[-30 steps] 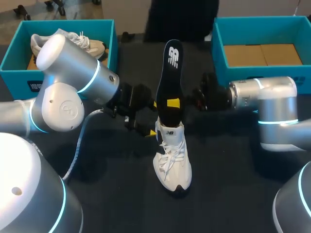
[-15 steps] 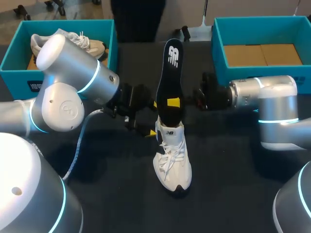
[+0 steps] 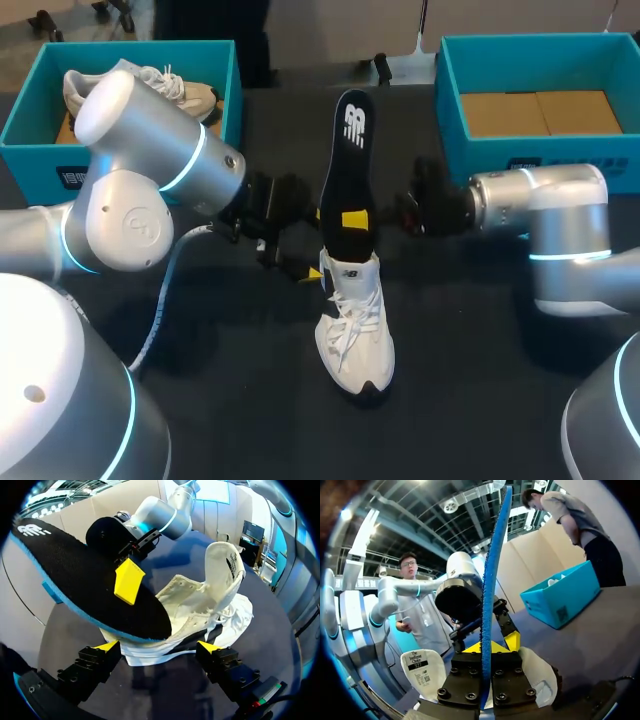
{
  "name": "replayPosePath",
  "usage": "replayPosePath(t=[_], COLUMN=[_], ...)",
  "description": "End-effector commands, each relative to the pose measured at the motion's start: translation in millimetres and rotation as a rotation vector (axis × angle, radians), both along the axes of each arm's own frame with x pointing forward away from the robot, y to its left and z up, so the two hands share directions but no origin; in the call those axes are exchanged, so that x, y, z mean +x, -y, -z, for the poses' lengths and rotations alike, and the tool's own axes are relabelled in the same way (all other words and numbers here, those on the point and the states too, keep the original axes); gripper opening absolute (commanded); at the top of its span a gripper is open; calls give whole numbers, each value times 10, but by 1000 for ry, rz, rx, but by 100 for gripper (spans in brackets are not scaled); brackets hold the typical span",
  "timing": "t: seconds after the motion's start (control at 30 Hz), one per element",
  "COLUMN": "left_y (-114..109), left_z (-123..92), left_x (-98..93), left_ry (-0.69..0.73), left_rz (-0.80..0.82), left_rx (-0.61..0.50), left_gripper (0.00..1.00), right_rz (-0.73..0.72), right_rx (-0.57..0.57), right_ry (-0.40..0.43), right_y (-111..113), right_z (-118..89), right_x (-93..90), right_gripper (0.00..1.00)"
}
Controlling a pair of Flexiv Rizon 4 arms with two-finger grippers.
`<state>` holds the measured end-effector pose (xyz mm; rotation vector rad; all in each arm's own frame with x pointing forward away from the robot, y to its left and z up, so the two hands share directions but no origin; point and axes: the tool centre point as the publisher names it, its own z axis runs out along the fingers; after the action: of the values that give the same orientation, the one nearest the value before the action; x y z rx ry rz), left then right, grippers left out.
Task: Take the shoe out of the shoebox, open the shoe tongue, remove and reinsert the insole, then place the shoe into the shoebox
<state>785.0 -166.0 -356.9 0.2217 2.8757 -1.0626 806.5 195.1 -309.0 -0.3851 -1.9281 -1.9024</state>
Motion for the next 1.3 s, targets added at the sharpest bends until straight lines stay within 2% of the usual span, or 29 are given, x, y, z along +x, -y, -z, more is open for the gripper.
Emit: replayPosePath(t=[0.03,0.2,0.37,0.53,0.8,1.1,1.17,1.3], left_y=[-1,-1,-1,-1,-1,-1,-1,-1], left_z=[-1,-1,-1,-1,-1,-1,-1,-1], left_x=[-4,-4,-4,-4,-4,-4,-4,-4], left_ry=[1,1,1,1,1,1,1,1], left_rz=[0,0,0,0,0,0,0,0], left_rx=[2,2,2,2,2,2,2,2], left_gripper=[100,100,100,100,100,100,100,100], right_rz=[2,19,17,27,3,16,22,20], right_rx=[-5,0,-30,-34,-93,-123,-120,-123], right_ry=[-8,-7,-49,-58,-151,-154,-142,-132], right_y=[-28,15,9,28,44,91,85,54], right_z=[64,147,308,355,509,460,419,355], right_x=[17,-45,-113,-204,-340,-322,-307,-291], right_gripper=[0,0,0,0,0,0,14,16])
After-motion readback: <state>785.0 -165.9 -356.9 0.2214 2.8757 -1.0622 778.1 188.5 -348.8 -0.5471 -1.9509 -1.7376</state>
